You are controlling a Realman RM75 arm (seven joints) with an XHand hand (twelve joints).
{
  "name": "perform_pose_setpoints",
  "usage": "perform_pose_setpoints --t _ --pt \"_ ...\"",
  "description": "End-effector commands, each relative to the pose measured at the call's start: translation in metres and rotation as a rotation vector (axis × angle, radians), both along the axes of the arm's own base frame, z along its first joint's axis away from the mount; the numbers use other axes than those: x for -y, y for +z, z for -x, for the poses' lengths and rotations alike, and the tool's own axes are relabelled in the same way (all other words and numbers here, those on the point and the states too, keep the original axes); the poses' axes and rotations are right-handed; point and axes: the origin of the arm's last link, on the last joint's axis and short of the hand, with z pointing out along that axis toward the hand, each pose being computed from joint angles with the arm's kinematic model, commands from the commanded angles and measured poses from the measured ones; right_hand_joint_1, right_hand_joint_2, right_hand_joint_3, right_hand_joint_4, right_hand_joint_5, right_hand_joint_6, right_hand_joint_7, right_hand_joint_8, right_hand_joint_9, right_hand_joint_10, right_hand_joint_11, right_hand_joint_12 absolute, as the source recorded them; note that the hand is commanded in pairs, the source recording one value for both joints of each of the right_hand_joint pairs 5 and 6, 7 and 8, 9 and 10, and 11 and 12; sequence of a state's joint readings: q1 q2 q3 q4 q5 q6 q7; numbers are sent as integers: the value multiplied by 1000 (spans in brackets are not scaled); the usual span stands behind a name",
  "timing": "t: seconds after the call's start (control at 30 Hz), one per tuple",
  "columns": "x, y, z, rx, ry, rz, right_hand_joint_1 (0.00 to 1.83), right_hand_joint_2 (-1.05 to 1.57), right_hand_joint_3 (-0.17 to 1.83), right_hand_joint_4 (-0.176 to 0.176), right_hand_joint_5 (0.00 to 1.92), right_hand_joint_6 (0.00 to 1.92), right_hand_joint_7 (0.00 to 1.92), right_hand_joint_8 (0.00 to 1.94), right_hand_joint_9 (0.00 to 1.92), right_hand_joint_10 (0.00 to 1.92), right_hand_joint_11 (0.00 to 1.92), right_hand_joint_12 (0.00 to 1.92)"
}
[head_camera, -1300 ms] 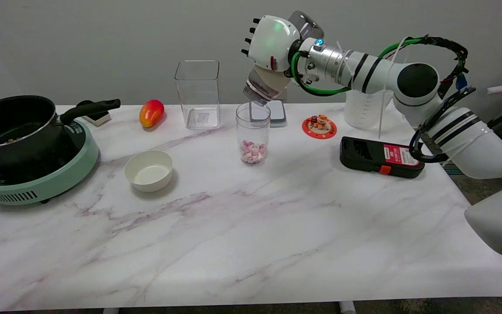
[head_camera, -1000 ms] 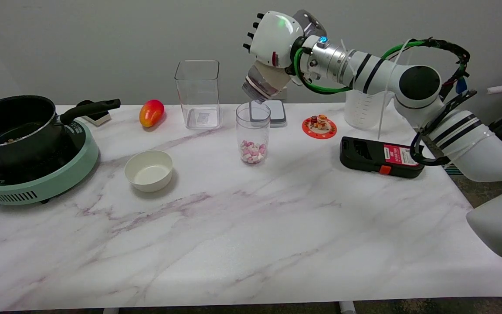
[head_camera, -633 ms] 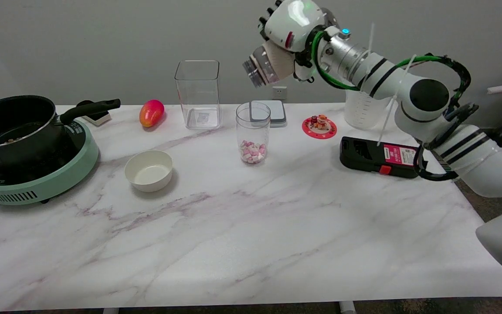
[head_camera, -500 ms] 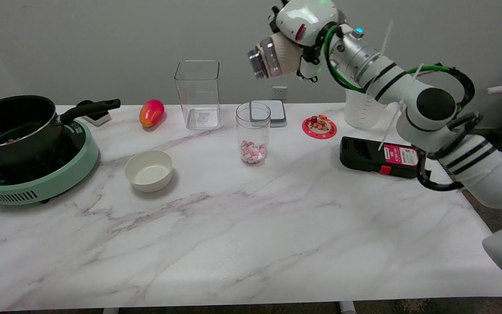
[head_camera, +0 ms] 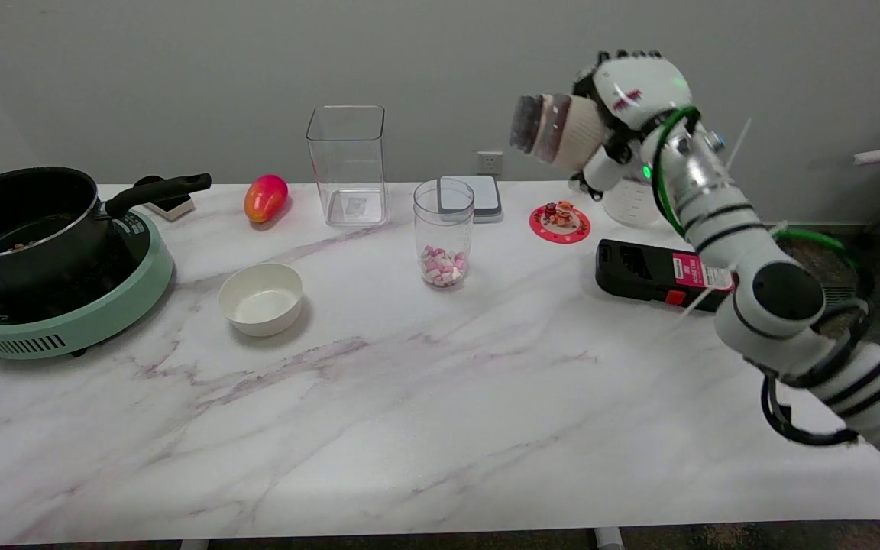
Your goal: Place the bottle onto the table.
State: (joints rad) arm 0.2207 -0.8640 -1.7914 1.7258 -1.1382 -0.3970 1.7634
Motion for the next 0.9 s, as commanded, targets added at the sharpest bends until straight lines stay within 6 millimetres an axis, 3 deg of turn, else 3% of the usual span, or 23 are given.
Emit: perform_pose_setpoints --t 0.03,0.2,0.33,0.5,0.9 --pt "-123 67 118 543 -42 426 1377 1105 663 0 1750 1750 1657 1657 1490 1490 1245 1245" --pt "-143 61 132 511 -50 500 1316 1266 544 0 1823 1823 1691 1691 1517 1517 1270 1270" --pt "-137 57 127 486 -37 470 1322 1256 530 0 1795 1795 1683 1683 1510 1510 1263 1263" --pt "-106 43 89 495 34 323 1340 1217 564 0 1777 1777 1678 1678 1509 1509 1261 1261" --pt "-46 13 37 683 65 25 1338 1217 586 0 1793 1793 1683 1683 1515 1515 1265 1265"
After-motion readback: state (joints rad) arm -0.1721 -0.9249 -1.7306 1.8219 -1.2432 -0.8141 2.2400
